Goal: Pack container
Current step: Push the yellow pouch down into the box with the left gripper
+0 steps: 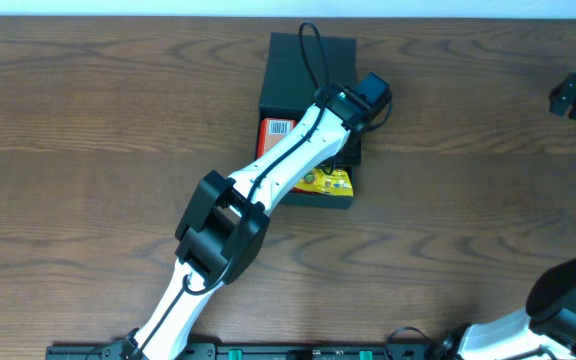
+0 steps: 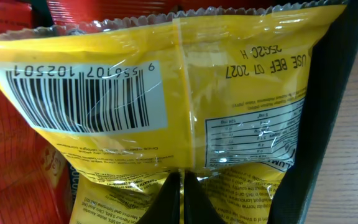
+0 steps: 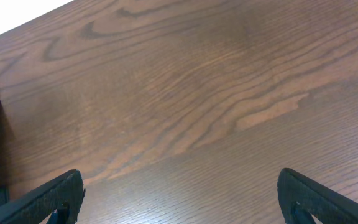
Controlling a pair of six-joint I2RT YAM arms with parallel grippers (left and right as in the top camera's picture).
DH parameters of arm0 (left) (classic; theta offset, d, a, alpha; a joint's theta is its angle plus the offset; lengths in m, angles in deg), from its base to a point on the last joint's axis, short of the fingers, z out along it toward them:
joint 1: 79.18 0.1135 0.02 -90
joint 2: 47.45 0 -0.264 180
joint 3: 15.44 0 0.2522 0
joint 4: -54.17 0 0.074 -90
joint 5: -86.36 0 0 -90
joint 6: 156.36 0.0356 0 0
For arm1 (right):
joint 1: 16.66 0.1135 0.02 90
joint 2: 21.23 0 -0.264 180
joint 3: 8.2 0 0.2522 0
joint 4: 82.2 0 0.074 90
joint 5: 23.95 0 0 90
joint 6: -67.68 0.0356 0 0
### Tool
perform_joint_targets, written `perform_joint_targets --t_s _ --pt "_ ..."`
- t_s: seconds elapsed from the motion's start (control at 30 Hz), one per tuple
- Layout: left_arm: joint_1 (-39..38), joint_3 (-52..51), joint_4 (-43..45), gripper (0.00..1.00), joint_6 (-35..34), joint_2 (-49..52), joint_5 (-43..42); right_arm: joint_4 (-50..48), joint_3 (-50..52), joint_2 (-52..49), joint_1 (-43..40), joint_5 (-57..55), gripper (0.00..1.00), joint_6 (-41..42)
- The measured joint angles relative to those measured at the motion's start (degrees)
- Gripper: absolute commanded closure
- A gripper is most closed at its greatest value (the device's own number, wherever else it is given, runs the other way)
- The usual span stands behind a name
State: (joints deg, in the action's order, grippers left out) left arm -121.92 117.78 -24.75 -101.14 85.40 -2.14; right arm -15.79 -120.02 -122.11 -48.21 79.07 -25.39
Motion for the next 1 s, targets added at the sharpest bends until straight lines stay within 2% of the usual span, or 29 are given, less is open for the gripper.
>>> perform_joint_targets --t_s 0.23,0.53,0.8,1.0 --pt "0.02 4.81 -5.25 0.94 0.79 -0.22 0.59 0.04 0.0 0.0 0.0 0.0 0.01 0.0" --pt "-1.6 6.73 -12.0 0.94 0.79 -5.49 1.92 0.04 0.0 0.0 0.0 0.0 0.01 0.02" --pt "-2.73 2.27 -10.34 0.94 3.06 -5.55 -0.28 0.02 0.0 0.0 0.0 0.0 0.01 0.13" --pt "-3.85 -3.3 -4.87 0.94 3.78 -5.55 -1.11 0.0 0.0 0.0 0.0 0.0 0.01 0.13"
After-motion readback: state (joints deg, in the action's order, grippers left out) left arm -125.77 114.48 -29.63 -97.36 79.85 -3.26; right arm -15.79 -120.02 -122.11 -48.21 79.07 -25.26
